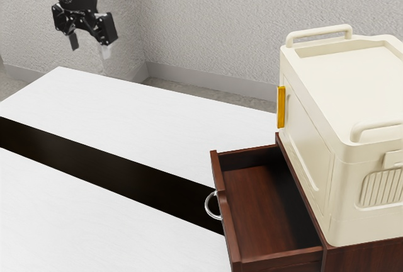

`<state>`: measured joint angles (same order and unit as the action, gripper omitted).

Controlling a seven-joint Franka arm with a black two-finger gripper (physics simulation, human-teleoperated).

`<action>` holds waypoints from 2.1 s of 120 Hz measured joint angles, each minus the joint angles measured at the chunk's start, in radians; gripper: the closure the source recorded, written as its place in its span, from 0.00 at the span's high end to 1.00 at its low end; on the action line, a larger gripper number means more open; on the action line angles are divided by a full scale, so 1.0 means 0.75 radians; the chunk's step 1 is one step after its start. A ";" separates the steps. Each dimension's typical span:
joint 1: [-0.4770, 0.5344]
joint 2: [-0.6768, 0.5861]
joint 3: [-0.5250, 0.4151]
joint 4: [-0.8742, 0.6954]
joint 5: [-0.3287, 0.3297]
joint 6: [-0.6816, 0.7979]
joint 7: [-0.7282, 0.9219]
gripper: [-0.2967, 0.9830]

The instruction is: Push the drawer handle with one arm to close the drawer

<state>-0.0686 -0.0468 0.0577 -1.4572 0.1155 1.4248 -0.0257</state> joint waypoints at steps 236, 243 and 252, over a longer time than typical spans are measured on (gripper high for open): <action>0.063 -0.123 -0.625 -1.126 -0.187 1.042 0.628 0.20; 0.061 -0.116 -0.652 -1.123 -0.192 1.050 0.643 0.18; 0.061 -0.091 -0.663 -1.116 -0.196 1.058 0.661 0.17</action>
<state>-0.0225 -0.1152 -0.4392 -2.2946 -0.0314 2.2185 0.4704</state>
